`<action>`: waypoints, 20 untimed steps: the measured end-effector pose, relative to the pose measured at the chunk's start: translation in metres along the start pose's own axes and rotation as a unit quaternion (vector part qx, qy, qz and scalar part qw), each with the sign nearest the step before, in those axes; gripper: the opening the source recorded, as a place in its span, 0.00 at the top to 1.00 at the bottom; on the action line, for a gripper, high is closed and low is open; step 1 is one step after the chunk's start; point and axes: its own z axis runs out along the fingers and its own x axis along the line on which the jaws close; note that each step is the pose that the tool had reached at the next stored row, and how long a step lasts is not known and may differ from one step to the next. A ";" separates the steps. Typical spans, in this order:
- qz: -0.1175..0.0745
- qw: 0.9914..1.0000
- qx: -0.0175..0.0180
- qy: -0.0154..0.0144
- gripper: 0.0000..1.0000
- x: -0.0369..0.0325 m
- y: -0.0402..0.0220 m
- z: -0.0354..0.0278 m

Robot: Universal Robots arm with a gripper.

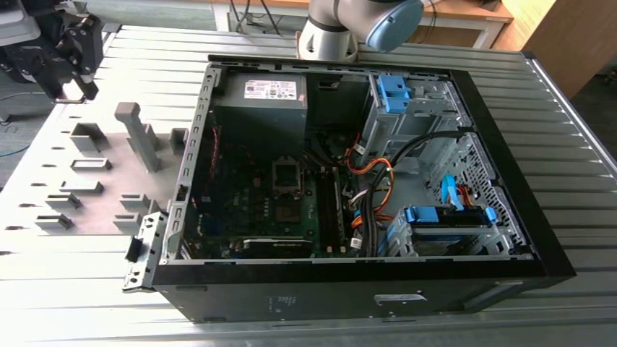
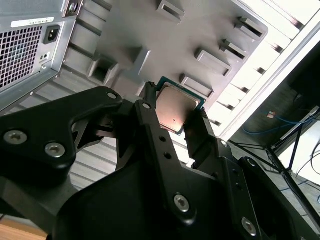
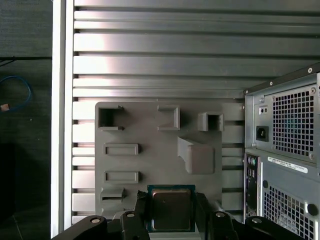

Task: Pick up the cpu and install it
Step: 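Pick up the cpu and move it towards the insertion slot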

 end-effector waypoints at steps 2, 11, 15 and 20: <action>0.000 1.000 0.000 0.000 0.53 -0.0019 0.0000 0.0000; 0.000 1.000 0.000 0.000 0.53 -0.0100 0.0001 0.0004; 0.000 1.000 0.000 0.000 0.53 -0.0146 0.0002 0.0005; 0.000 1.000 0.000 0.000 0.53 -0.0205 0.0002 0.0006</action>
